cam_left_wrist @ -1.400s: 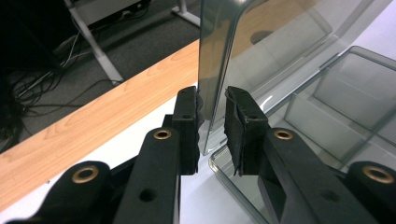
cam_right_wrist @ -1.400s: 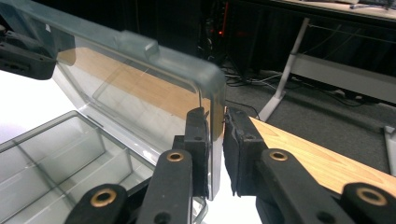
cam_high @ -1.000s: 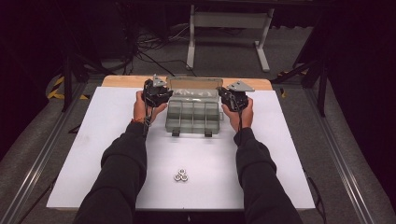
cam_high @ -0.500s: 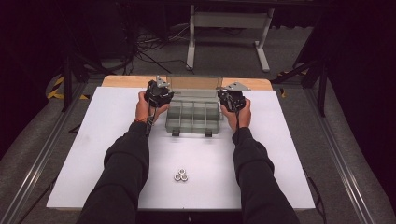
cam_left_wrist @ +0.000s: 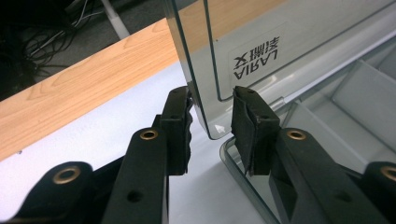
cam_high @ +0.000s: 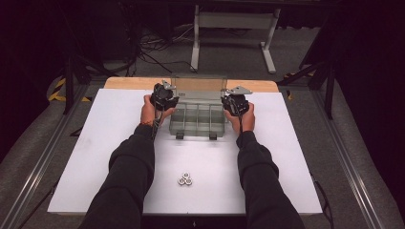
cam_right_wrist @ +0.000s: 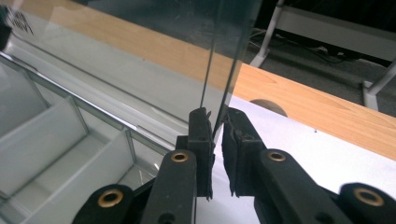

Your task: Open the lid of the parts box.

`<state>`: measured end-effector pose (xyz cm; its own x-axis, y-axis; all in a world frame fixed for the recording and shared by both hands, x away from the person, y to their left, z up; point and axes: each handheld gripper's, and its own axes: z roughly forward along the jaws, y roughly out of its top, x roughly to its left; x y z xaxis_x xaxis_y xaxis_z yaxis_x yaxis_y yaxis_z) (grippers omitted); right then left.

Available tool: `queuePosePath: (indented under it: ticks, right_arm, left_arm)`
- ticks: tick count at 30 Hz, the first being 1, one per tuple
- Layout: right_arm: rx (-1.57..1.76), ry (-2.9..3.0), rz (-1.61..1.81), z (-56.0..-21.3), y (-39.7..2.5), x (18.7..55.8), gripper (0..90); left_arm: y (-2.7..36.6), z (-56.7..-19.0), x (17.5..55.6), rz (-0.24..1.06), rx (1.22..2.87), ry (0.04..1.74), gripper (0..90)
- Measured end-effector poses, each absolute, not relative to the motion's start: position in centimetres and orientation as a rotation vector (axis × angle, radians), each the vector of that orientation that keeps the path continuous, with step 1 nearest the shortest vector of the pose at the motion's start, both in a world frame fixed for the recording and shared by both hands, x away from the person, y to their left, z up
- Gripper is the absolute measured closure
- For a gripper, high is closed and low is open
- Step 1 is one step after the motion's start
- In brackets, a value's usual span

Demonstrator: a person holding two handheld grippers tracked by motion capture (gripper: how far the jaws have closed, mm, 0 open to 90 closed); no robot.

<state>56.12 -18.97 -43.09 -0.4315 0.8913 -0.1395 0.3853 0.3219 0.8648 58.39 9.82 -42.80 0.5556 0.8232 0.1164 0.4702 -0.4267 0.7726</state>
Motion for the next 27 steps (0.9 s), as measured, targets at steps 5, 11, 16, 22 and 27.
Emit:
queuePosePath:
  ticks: [5,11,16,22,27]
  right_arm:
    - [1.127,1.982,1.014,-43.49,-18.87,56.33,81.0]
    - [1.132,1.977,1.016,-43.67,-18.9,56.42,80.0]
    - [1.148,1.967,1.0,-43.62,-18.92,56.53,73.3]
    - [1.162,1.963,0.991,-43.56,-18.81,56.73,67.9]
    - [1.175,1.97,0.973,-43.52,-18.73,57.17,64.1]
  left_arm:
    - [9.68,-42.88,58.54,0.654,2.084,1.039,65.9]
    - [9.72,-42.98,58.6,0.658,2.075,1.043,64.8]
    - [9.67,-42.89,58.61,0.672,2.08,1.06,60.4]
    - [9.64,-42.81,58.73,0.691,2.083,1.077,54.5]
    - [9.99,-42.77,58.92,0.688,2.086,1.089,51.7]
